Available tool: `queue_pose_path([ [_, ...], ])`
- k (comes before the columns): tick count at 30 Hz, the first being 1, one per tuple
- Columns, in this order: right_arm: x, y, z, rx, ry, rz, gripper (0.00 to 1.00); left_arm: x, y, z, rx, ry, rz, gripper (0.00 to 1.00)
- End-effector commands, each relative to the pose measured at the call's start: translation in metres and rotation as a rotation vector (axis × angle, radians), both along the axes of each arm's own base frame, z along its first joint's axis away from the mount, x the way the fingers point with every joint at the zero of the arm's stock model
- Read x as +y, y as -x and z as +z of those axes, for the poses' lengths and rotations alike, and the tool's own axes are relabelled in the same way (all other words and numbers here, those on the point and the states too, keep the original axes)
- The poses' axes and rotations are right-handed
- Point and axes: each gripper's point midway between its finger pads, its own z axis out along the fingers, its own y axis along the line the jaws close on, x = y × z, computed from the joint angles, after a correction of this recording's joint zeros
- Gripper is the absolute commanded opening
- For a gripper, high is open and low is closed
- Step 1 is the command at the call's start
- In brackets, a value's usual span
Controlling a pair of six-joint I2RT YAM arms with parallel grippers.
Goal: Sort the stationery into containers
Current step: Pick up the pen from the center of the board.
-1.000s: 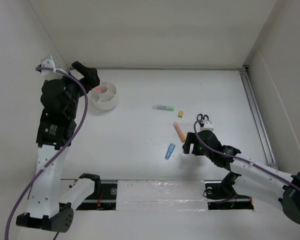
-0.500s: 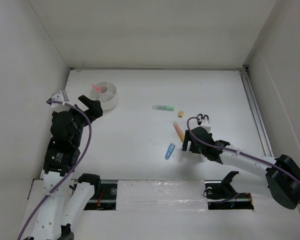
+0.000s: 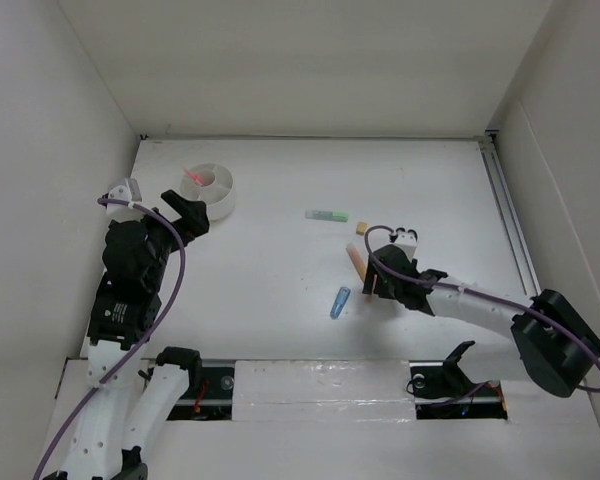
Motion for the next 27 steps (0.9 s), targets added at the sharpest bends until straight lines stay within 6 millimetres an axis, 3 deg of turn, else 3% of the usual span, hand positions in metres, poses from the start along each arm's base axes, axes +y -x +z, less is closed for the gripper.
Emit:
queue_pose_path([
  [1, -0.001, -0.009, 0.008, -0.018, 0.005, -0.035, 0.73, -0.003, -0.003, 0.011, -0.048, 0.013, -0.011, 0.99],
  [6, 0.004, -0.008, 0.009, -0.008, 0.016, -0.047, 0.7, -0.003, -0.002, 0.013, -0.057, 0.015, -0.011, 0.99],
  [7, 0.002, -0.005, 0.002, 0.016, 0.028, -0.057, 0.7, -0.003, -0.002, 0.013, -0.057, 0.015, -0.011, 0.99],
  [9, 0.008, -0.004, 0.005, 0.015, 0.052, -0.05, 0.65, -0.003, -0.002, 0.013, -0.057, 0.015, -0.011, 0.99],
  [17, 0.013, 0.004, -0.016, 0.09, 0.133, -0.054, 0.52, -0.001, -0.002, 0.013, -0.057, 0.013, -0.002, 0.99],
  [21, 0.012, 0.005, -0.015, 0.075, 0.11, -0.062, 0.31, -0.001, -0.002, 0.013, -0.057, 0.013, -0.002, 0.99],
  [22, 0.011, 0.009, -0.019, 0.09, 0.113, -0.057, 0.19, -0.001, -0.002, 0.013, -0.057, 0.013, -0.002, 0.99],
  [25, 0.01, 0.012, -0.018, 0.086, 0.097, -0.052, 0.12, -0.001, -0.002, 0.013, -0.057, 0.013, -0.002, 0.99],
  [27, 0.012, 0.013, -0.016, 0.085, 0.084, -0.048, 0.0, -0.001, -0.002, 0.013, -0.057, 0.013, -0.002, 0.99],
])
